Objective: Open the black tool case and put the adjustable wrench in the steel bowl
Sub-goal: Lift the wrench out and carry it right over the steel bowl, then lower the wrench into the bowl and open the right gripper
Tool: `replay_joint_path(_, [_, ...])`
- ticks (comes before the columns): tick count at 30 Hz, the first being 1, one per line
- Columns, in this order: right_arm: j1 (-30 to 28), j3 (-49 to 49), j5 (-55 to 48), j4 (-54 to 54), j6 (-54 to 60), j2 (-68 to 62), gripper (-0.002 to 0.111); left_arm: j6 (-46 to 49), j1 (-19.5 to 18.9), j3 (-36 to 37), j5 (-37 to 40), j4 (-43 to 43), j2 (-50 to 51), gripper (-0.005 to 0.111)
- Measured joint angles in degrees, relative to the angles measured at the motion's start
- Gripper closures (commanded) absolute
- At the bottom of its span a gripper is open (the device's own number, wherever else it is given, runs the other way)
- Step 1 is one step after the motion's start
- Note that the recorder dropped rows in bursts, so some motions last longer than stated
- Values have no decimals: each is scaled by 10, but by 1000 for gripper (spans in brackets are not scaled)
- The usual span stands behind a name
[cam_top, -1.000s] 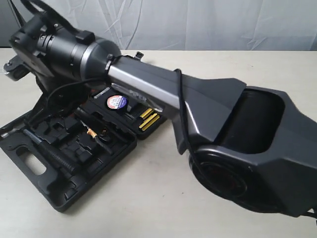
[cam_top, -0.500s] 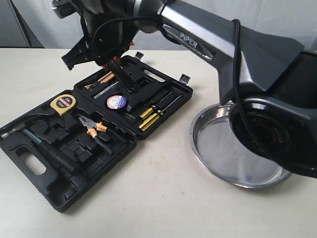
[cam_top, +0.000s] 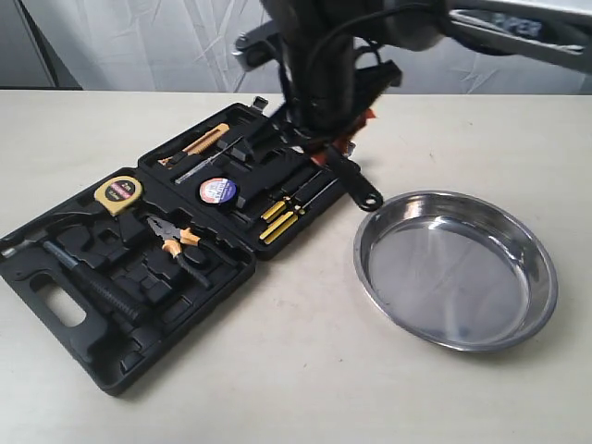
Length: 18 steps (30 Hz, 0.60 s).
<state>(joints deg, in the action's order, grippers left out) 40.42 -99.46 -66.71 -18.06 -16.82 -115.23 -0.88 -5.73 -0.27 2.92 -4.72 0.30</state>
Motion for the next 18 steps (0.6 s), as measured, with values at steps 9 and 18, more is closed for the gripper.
replay_joint_path(9, [-100, 295, 135, 1, -53, 119, 109, 0, 0, 0, 0, 0, 0, 107])
replay_joint_path(18, [-151, 393, 251, 11, -56, 95, 109, 0, 0, 0, 0, 0, 0, 107])
